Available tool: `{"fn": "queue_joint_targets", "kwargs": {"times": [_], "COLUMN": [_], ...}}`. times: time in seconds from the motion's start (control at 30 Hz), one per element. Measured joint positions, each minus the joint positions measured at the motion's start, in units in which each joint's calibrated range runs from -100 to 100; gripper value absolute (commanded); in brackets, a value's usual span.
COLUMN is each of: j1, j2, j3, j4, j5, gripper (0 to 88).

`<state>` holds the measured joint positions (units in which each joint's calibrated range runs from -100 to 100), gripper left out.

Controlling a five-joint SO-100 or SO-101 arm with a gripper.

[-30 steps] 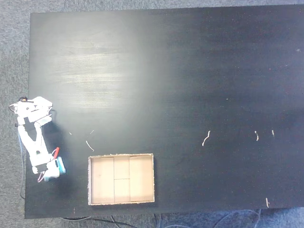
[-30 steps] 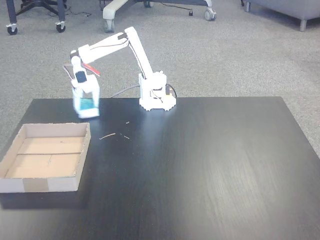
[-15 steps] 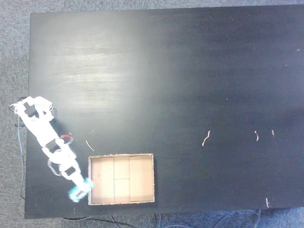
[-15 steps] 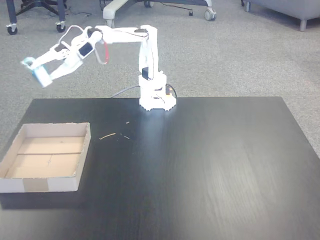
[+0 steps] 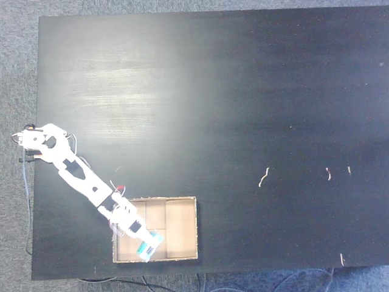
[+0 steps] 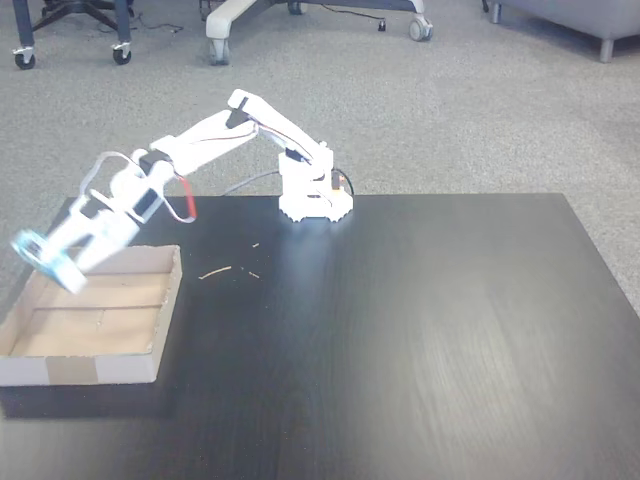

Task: Pick the green block and drop it in the box on the right.

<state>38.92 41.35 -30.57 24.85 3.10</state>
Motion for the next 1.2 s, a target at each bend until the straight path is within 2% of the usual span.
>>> {"fn": "queue_joint_targets", "kwargs": {"times": [0.03, 0.07, 0.1, 0.23, 0.27, 0.3, 0.33, 0.4, 0.47, 0.53, 0.6, 0.67, 0.73, 0.8, 0.9, 1.0, 1.2], "j1": [-1.20, -2.25, -2.92, -3.74, -3.67, -3.59, -3.52, -3.22, -2.32, -5.61, -15.04, -26.42, -33.23, -34.58, -36.53, -39.82, -40.87], "j2": [-0.84, -2.26, -3.84, -10.86, -13.45, -15.12, -17.96, -25.48, -39.77, -61.15, -84.29, -103.76, -119.72, -133.83, -138.18, -138.51, -139.10], "j3": [1.60, 3.29, 4.90, 12.37, 15.04, 16.64, 19.67, 26.17, 38.90, 56.96, 76.55, 92.66, 105.47, 114.29, 118.02, 127.99, 129.06], "j4": [0.16, 0.81, 2.17, 9.42, 12.08, 13.53, 15.14, 18.45, 20.14, 12.89, 4.19, 2.17, 5.64, 14.02, 27.55, 23.84, 23.44], "j5": [0.00, 0.00, 0.00, 0.00, 0.00, 0.00, 0.05, -0.39, -1.61, -2.78, -2.15, -1.95, -2.25, -2.54, -2.64, -2.83, -4.49], "gripper": [28.9, 50.1, 55.5, 59.3, 52.0, 14.6, 7.2, 0.1, 0.1, 0.1, 0.1, 0.1, 0.1, 0.1, 0.1, 0.1, 0.1]}}
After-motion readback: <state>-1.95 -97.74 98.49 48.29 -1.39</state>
